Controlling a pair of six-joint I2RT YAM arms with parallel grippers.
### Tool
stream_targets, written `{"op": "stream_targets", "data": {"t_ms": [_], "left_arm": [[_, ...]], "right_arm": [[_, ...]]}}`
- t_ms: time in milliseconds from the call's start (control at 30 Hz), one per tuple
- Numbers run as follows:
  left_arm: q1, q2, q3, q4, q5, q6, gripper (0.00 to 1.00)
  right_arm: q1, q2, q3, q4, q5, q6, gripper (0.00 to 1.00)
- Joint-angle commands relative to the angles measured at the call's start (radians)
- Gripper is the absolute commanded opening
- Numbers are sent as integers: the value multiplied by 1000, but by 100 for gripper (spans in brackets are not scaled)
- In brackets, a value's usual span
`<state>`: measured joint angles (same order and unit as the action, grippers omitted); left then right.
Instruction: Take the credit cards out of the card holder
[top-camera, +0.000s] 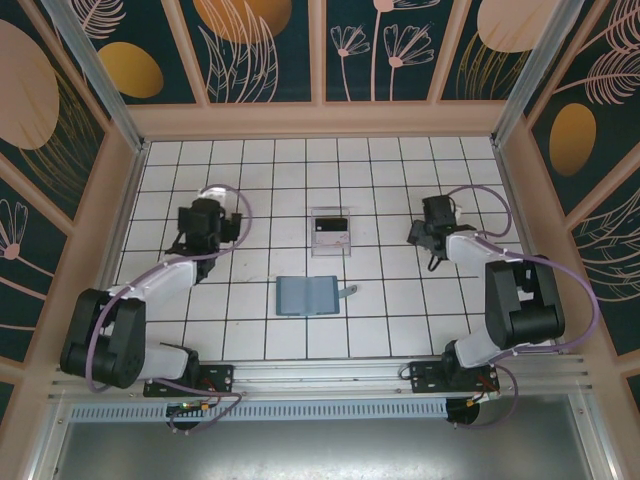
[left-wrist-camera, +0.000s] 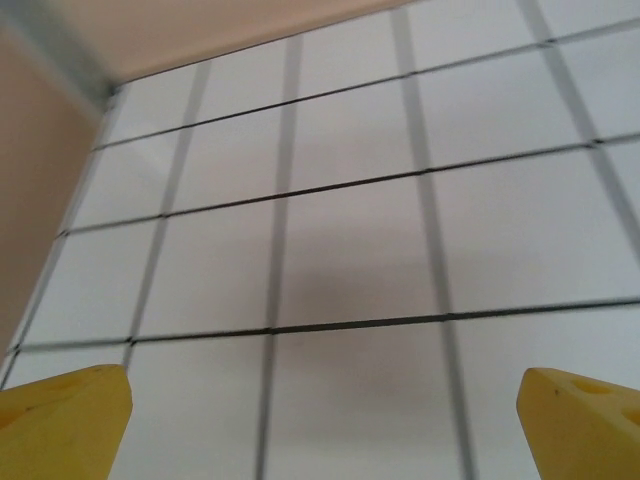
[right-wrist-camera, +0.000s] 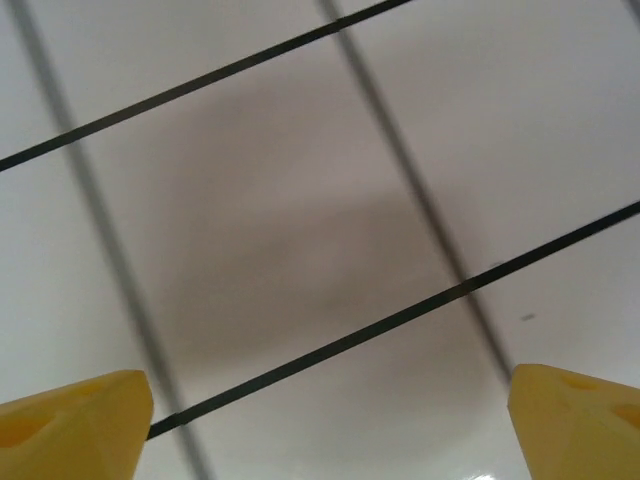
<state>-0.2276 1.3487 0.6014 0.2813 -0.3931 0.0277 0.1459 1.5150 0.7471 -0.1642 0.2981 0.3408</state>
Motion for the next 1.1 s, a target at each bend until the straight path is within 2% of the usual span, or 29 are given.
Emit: {"op": "stream_targets", "data": {"t_ms": [0, 67, 133, 167, 200, 333, 367, 400, 467, 533, 633, 700, 867, 933, 1000, 1067], "left_arm": [[80, -22, -99, 242, -70, -136, 98], [133, -19, -179, 355, -33, -170, 98], [162, 3, -254, 514, 4, -158, 99], [173, 17, -272, 588, 25, -153, 99], [182, 22, -261, 581, 49, -150, 99], [211, 60, -321, 824, 110, -157, 99], [223, 81, -307, 808, 112, -170, 99], [226, 102, -303, 818, 100, -179, 99], [226, 118, -298, 824, 168, -151, 99], [226, 136, -330, 896, 214, -134, 99], [226, 180, -383, 1044, 238, -123, 99], [226, 172, -364, 987, 250, -112, 98], [224, 174, -360, 985, 258, -107, 98], [224, 170, -364, 988, 260, -106, 99], [224, 168, -366, 988, 266, -104, 99], [224, 168, -365, 986, 266, -104, 98]], "right_arm": [[-67, -32, -50, 260, 46, -94, 91], [-94, -80, -125, 420, 32, -155, 92], [-107, -124, -242, 670, 26, -252, 94], [-112, -138, -300, 764, 34, -267, 95], [-124, -153, -341, 856, 32, -260, 96], [-143, -159, -499, 1210, -41, -291, 97], [-148, -144, -509, 1250, -78, -291, 98], [-156, -126, -510, 1268, -125, -295, 98], [-156, -68, -501, 1316, -168, -302, 98], [-157, 0, -487, 1357, -208, -316, 98], [-161, 12, -506, 1388, -243, -323, 98], [-158, 23, -522, 1425, -247, -328, 99], [-164, 24, -519, 1422, -257, -325, 99], [-149, 24, -531, 1444, -223, -330, 99], [-172, 23, -515, 1412, -277, -320, 99], [-175, 24, -515, 1413, -278, -322, 99]]}}
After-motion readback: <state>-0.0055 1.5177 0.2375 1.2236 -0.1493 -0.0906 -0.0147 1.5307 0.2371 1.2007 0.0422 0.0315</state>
